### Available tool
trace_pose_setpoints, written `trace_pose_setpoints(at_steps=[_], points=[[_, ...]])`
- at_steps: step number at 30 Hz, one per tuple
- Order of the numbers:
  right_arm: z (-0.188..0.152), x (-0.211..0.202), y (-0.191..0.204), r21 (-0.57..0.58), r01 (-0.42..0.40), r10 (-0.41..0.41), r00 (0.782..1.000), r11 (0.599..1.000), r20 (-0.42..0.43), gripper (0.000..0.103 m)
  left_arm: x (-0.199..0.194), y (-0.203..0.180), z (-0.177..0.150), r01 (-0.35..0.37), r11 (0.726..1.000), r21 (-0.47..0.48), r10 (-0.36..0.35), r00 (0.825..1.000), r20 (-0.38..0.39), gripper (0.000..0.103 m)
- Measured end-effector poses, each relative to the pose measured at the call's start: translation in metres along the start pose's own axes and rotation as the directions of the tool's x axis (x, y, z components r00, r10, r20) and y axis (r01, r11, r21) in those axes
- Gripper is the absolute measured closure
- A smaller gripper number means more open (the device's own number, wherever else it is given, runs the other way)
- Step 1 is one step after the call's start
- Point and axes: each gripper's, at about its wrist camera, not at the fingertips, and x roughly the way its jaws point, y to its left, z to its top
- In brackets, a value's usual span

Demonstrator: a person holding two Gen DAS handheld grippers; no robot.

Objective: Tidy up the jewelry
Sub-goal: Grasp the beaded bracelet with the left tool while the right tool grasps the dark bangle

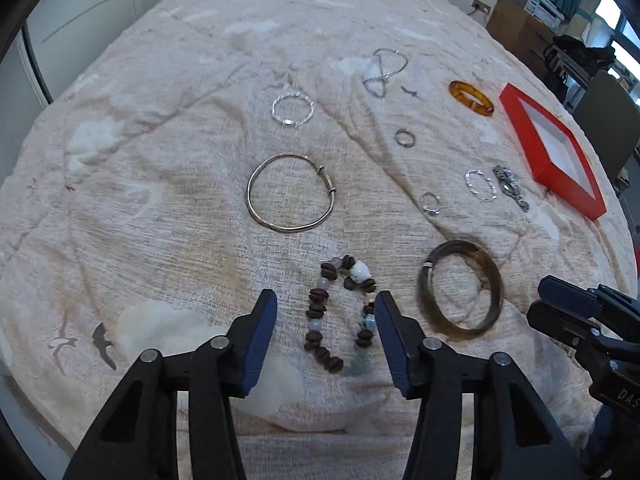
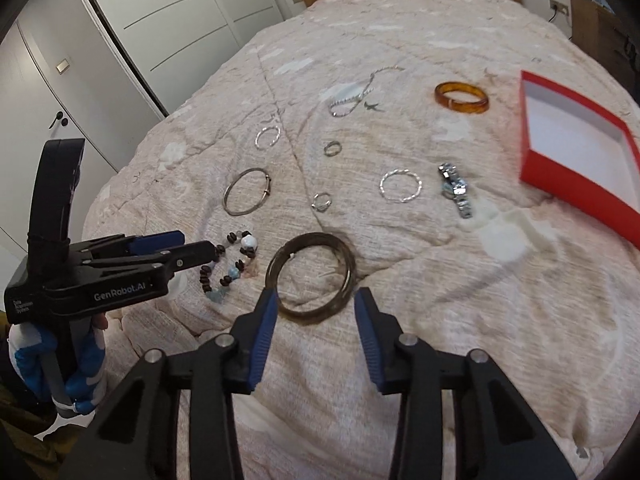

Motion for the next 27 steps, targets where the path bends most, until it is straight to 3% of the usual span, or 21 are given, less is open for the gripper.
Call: trace_pose_setpoints(at_steps=[7,14,18,21,27], points=[[0.007,0.042,-0.016,0.049,0.007,-0.003,0.996,0.999,-0.091,0.072,0.03,0.014,0.001,0.027,0.999,-0.033,-0.029,0.997,-0.073,0.064],[0.01,0.066,-0.024,0.068,0.017,-0.008,0.991,0.998,-0.136,0.078,0.048,0.007,-0.006,0.021,1.0,0.004,-0.02,0.994,-0.107,0.075],[0.01,0.075,-0.029,0.065,0.026,-0.015,0.988,0.998,-0.156,0.082,0.053,-0.001,-0.006,0.007,0.999,0.035,-0.004,0.994,-0.109,0.081],[0.011,0.08,-0.03,0.049,0.035,-0.027,0.986,0.998,-0.165,0.086,0.054,-0.006,-0.006,0.003,0.998,0.057,0.004,0.994,-0.109,0.093],[0.011,0.065,-0.025,0.019,0.059,-0.056,0.99,0.998,-0.132,0.094,0.037,-0.017,-0.008,-0.049,0.996,0.078,0.054,0.996,-0.074,0.093]])
